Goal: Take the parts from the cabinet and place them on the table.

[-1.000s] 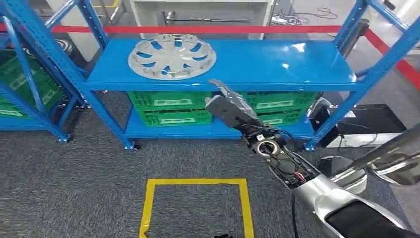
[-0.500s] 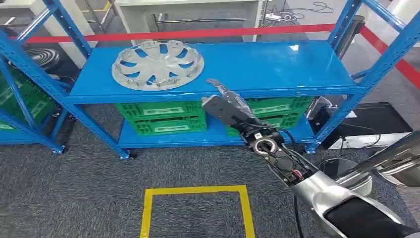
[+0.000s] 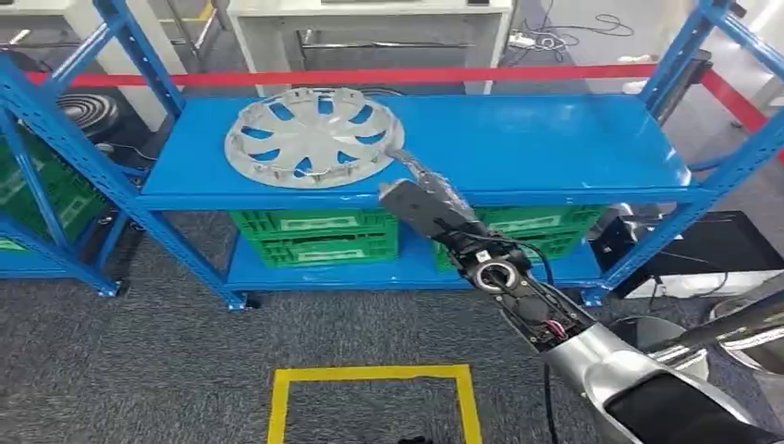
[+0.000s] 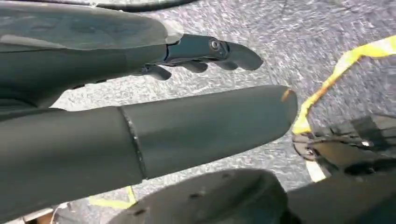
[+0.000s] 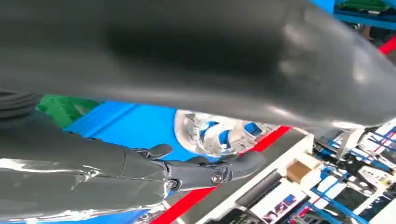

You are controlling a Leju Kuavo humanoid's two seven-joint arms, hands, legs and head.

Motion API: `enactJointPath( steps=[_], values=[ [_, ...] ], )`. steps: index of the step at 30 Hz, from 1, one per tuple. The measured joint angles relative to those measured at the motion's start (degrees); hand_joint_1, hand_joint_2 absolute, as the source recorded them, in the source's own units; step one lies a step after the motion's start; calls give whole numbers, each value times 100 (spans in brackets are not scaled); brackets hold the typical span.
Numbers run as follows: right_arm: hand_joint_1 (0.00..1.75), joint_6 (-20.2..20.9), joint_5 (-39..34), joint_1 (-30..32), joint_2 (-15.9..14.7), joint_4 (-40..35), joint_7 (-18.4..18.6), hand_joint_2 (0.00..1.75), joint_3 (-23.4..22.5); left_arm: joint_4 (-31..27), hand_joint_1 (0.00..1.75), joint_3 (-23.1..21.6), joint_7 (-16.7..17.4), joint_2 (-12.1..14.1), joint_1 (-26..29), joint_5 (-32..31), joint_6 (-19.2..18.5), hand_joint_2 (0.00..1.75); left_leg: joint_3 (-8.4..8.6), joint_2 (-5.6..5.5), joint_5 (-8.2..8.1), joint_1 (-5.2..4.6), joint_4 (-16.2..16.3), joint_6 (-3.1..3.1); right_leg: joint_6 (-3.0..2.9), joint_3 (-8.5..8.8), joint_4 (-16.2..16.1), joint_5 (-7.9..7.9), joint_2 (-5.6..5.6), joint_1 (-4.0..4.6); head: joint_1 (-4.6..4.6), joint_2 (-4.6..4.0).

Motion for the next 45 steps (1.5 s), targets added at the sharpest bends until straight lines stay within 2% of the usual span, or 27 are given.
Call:
enactJointPath(
  steps=[2,4,7,9,12,13,14,16,17,18,19,21,23,24,27,28,29,30,32,33,34,35,37,39,43,44,45],
  values=[
    [0,0,0,6,-6,11,0,0,-2,4,0,0,0,2,22,0,0,0,111,-7,-138,7,4,-74,62,198,-959,939,-9,-48,59,0],
    [0,4,0,13,-13,28,11,0,4,4,0,0,0,7,-21,0,0,0,137,-16,-218,5,43,-149,-75,210,-1045,858,-4,0,22,0],
    [0,2,0,-15,-13,15,-2,0,-7,4,0,0,2,11,-28,0,0,0,166,-10,-235,32,90,-236,-193,322,-1058,900,27,4,-31,0],
    [0,-2,0,-29,-11,4,-4,0,-15,4,0,0,2,11,-30,0,0,0,-210,33,-255,42,795,-276,-261,409,-1098,850,24,10,-81,0],
    [0,9,0,-6,-11,2,-2,0,0,4,0,0,0,2,-34,0,0,0,-1113,34,-773,43,2013,-313,-298,529,-1104,721,25,45,-127,0],
    [0,9,0,-5,-11,2,0,0,0,4,0,0,0,2,-26,0,0,0,-1255,33,-832,39,2068,-297,-303,584,-1104,676,31,59,-133,0],
    [0,9,0,-6,-11,2,0,0,2,4,0,0,0,2,-22,2,0,0,-1269,33,-716,30,1879,-269,-306,657,-1106,625,41,73,-136,0],
    [0,18,0,-10,-11,2,-4,0,4,4,0,0,2,9,-16,6,0,0,-1011,34,-86,-35,965,-140,-307,805,-1117,519,47,110,-151,0],
    [0,24,0,-10,-11,2,-7,0,9,4,0,0,2,26,-17,20,0,0,-832,37,328,-89,413,-25,-306,857,-1130,473,45,103,-164,0],
    [0,28,0,-27,-11,13,-13,0,11,11,0,0,2,59,-8,26,4,0,-767,-10,552,-156,123,57,-282,895,-1130,434,54,105,-140,0],
    [0,44,0,-25,-9,24,-11,0,15,11,0,0,0,59,-10,31,7,0,-763,-46,427,-168,135,55,-264,919,-1135,412,80,114,-142,0],
    [0,66,0,-43,15,55,-31,0,28,11,0,0,0,59,-12,42,7,0,-679,-54,462,-158,14,112,-191,980,-1107,443,96,114,-168,0],
    [0,79,35,-102,20,77,-55,0,37,11,0,0,0,28,8,48,7,0,-470,-36,472,-96,-64,111,-134,988,-1059,336,68,117,-159,0],
    [0,79,74,-155,20,85,-63,0,40,11,0,0,-2,30,4,50,9,0,-415,-35,445,-89,-73,131,-119,876,-766,265,38,128,-151,0],
    [0,87,85,-162,20,112,-57,0,46,11,0,0,-2,22,1,68,9,0,-315,-37,331,-75,-70,124,-29,97,515,-234,29,71,-101,0],
    [0,92,85,-147,20,133,-52,0,48,11,0,0,-2,17,15,68,9,0,-265,-40,284,-65,-67,107,0,-60,674,-340,21,53,-85,0],
    [0,103,92,-140,20,153,-52,0,50,11,0,0,-2,9,32,76,9,0,-202,-51,229,-50,-63,85,20,-101,583,-293,13,35,-77,0],
    [0,125,96,-143,20,160,-55,0,50,11,0,0,-2,2,46,85,9,0,-128,-59,172,-34,-51,63,45,-36,248,-74,5,14,-64,0],
    [0,138,96,-146,20,173,-59,0,50,11,0,0,-13,-13,54,94,11,0,34,-69,27,4,-13,-2,83,284,-792,700,-6,-37,-18,0],
    [0,138,96,-148,20,201,-59,0,52,15,0,0,-18,0,66,101,20,0,64,-76,-36,-11,19,-50,100,301,-1097,960,-23,-50,22,0],
    [0,142,96,-155,20,214,-55,0,57,15,0,0,-20,-2,52,101,26,0,43,-96,-67,-8,52,-80,1,304,-1087,712,-26,-22,4,0],
    [0,151,96,-149,31,219,-52,0,66,15,0,0,-20,-4,46,101,26,0,22,-80,-106,-3,61,-128,-61,369,-1065,857,-7,-1,-13,0],
    [0,153,98,-164,48,230,-57,0,74,15,0,0,-26,-4,49,101,28,0,82,-74,-117,0,56,-186,-143,387,-1069,831,2,15,-37,0],
    [0,149,101,-197,66,232,-66,0,76,15,0,0,-28,2,44,101,39,0,-120,-19,-139,16,482,-230,-181,502,-1109,828,3,-25,-72,0],
    [0,168,125,-203,79,271,-66,0,96,15,0,0,-37,-15,50,118,96,0,-1242,24,-751,34,2014,-304,-227,582,-1116,729,6,4,-149,0],
    [0,181,138,-200,81,284,-66,0,98,15,0,0,-39,-15,61,118,103,0,-1327,24,-708,33,1973,-281,-235,620,-1116,693,16,15,-155,0],
    [0,184,160,-197,81,302,-66,0,103,15,0,0,-39,-13,68,118,112,0,-1284,24,-468,25,1675,-247,-235,678,-1119,653,25,30,-160,0]
  ],
)
